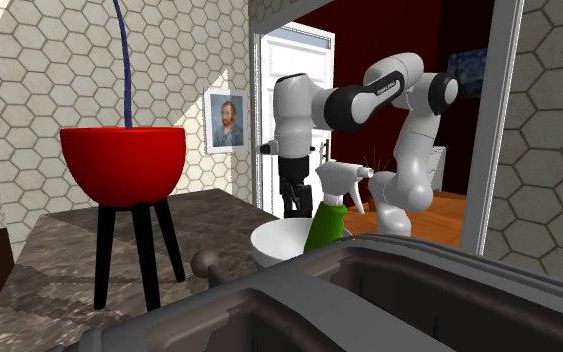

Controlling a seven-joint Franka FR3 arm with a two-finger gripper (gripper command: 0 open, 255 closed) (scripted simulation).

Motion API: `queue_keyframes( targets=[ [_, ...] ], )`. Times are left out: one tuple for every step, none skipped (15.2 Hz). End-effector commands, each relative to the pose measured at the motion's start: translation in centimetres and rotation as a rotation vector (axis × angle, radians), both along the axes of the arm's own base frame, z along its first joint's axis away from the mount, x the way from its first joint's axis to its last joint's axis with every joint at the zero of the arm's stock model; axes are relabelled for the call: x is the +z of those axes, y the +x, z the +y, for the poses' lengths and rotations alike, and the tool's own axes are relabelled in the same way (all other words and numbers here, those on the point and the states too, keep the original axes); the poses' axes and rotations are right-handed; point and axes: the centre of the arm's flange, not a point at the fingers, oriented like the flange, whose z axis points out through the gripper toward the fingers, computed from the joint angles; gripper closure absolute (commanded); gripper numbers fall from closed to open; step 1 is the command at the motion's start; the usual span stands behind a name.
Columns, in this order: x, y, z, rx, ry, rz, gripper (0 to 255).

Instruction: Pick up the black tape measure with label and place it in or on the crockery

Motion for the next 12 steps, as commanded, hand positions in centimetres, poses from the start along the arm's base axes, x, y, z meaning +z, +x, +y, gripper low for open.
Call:
queue_keyframes(
  targets=[
    [-0.09,-0.01,-0.01,0.000,0.000,0.000,0],
    [-0.09,-0.01,-0.01,0.000,0.000,0.000,0],
    [-0.09,-0.01,-0.01,0.000,0.000,0.000,0],
    [-0.09,-0.01,-0.01,0.000,0.000,0.000,0],
    [-0.09,-0.01,-0.01,0.000,0.000,0.000,0],
    [-0.09,-0.01,-0.01,0.000,0.000,0.000,255],
    [-0.09,-0.01,-0.01,0.000,0.000,0.000,255],
    [-0.06,-0.01,-0.02,0.000,0.000,0.000,255],
    [-0.04,-0.02,-0.05,0.000,0.000,0.000,255],
    [-0.06,-0.01,-0.06,0.000,0.000,0.000,255],
    [-0.06,0.00,-0.05,0.000,0.000,0.000,255],
    [-0.06,-0.01,-0.06,0.000,0.000,0.000,255]
  ],
)
